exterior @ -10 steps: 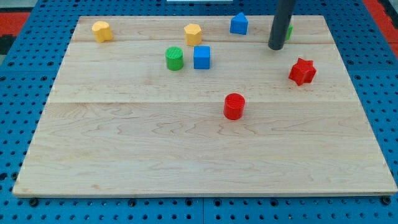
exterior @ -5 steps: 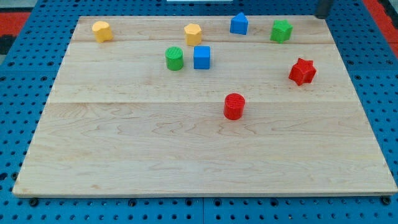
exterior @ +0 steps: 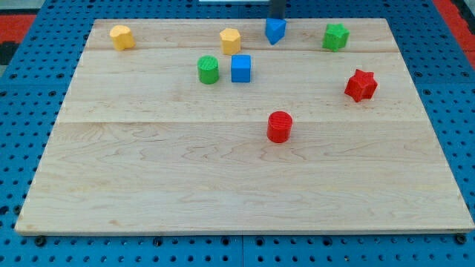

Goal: Place the blue triangle diagonally to the green circle

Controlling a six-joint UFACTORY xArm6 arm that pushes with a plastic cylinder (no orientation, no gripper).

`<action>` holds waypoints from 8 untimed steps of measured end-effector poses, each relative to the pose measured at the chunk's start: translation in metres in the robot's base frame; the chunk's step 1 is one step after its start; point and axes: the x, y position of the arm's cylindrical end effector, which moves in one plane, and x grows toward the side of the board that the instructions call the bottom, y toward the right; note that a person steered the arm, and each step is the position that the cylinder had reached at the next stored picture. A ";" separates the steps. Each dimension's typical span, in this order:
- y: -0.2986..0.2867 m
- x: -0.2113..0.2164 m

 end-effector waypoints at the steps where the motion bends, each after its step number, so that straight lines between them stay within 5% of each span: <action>1: 0.009 0.025; 8: 0.018 0.047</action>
